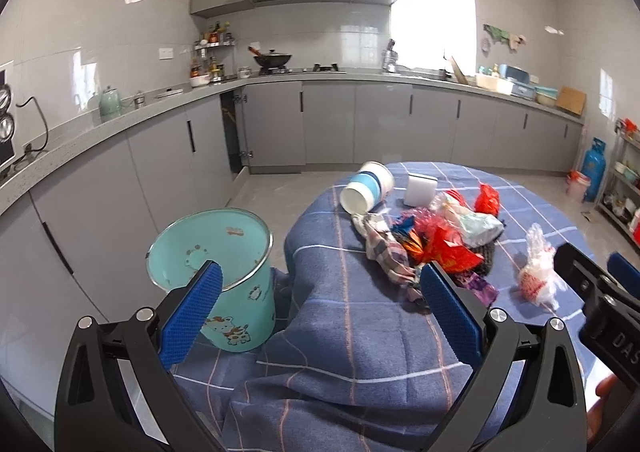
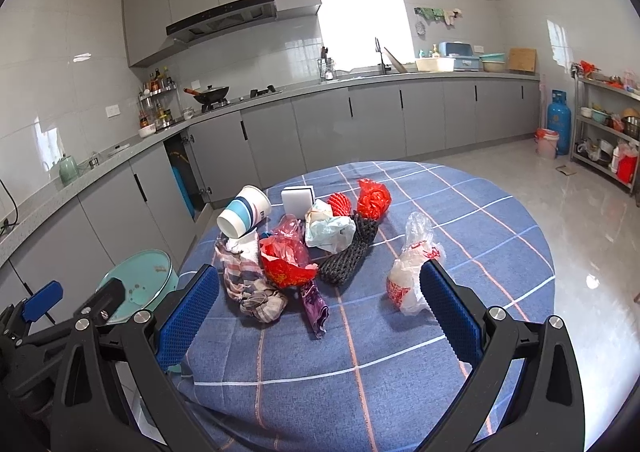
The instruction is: Collect trash
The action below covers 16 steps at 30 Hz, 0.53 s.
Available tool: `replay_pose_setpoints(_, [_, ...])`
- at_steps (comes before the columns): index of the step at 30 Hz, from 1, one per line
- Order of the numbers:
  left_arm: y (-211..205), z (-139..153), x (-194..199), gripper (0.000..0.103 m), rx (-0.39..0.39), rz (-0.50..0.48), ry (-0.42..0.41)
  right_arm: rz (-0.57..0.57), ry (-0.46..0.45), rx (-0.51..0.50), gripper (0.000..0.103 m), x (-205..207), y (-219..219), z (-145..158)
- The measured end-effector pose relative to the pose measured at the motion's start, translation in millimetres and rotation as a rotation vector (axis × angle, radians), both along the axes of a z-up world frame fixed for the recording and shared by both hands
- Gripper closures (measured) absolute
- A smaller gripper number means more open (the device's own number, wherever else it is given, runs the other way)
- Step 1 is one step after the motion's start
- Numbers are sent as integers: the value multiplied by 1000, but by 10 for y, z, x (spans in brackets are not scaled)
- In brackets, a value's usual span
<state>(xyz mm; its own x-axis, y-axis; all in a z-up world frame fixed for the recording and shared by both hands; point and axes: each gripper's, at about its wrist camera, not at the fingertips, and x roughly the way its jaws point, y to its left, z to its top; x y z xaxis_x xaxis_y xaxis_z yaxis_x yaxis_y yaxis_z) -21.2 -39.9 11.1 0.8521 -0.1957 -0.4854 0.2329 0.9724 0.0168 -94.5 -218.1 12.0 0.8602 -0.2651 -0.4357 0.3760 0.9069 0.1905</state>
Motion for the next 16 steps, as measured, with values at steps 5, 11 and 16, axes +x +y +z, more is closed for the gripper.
replay_pose_setpoints(5, [32, 8, 26, 6, -7, 28, 10, -1, 4, -5, 4, 4, 18, -4])
replay_pose_setpoints(11, [45, 15, 26, 6, -8, 37, 9, -6, 7, -1, 4, 9, 27, -18])
replay_pose_setpoints(16, [57, 16, 35, 6, -16, 41, 14, -8, 9, 0, 4, 18, 32, -25])
